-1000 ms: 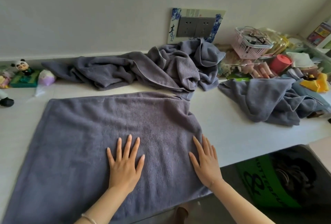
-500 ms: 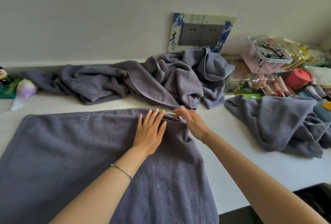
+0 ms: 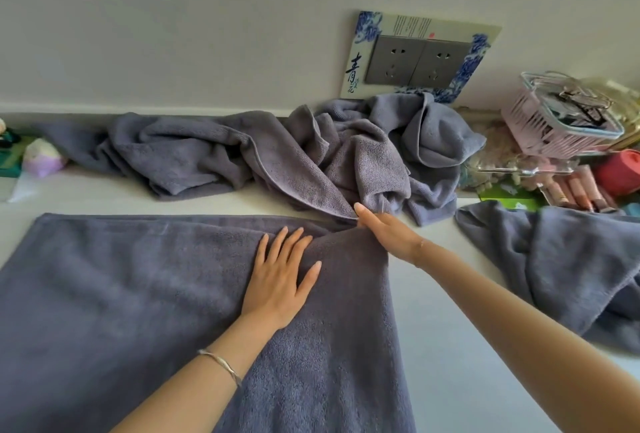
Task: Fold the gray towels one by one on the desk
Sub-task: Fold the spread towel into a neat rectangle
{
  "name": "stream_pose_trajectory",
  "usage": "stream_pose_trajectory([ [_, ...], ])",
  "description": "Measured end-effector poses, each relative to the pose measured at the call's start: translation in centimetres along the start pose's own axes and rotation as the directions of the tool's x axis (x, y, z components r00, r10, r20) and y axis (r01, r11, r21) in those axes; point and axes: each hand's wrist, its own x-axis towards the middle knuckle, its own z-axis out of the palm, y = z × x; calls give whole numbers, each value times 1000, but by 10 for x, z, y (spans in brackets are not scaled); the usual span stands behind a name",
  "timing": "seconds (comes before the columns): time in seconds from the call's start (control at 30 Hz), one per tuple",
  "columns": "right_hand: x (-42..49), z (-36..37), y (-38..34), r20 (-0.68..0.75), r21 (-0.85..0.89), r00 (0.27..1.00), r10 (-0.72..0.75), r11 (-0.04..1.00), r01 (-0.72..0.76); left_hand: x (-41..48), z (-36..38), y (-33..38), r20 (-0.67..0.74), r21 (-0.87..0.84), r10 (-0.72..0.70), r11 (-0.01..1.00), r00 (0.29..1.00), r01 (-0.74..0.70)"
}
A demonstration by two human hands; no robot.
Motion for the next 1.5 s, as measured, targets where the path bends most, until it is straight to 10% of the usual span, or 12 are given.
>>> stream_pose_trajectory([
  [0.13, 6, -3, -8, 181, -374, 975, 131, 926, -55, -3, -3, 1, -57, -24, 10, 1000, 998, -11],
  [0.43, 18, -7, -13, 511, -66, 846, 149, 989, -135, -3, -2, 1, 16, 20, -21, 1000, 1000, 20],
  [0.53, 19, -19, -10, 233, 139, 972, 37, 988, -71, -3, -2, 3, 16, 26, -47, 999, 999, 47],
  [0.67, 18, -23, -5, -134, -119, 975, -177, 980, 162, -2, -1, 2, -11, 27, -71, 997, 997, 71],
  [0.83, 14, -10, -21, 58, -677, 973, -223, 708, 203, -4, 0, 3, -2, 9, -70, 998, 998, 70],
  [1.07, 16, 3, -16, -36, -235, 880, -474, 860, 453, 21, -14, -1, -88, -230, -75, 972, 993, 53],
  [1.2, 21, 10, -4, -124, -86, 868, -481, 877, 474, 62, -38, -6, 214, -476, -62, 865, 975, 160],
  [1.3, 26, 9, 9, -139, -145, 866, -481, 875, 462, 80, -52, -10, 421, -518, -119, 782, 899, 346],
  [1.5, 35, 4, 26, -300, -466, 763, -573, 785, 407, 84, -65, -46, 269, -327, -117, 922, 956, 205],
])
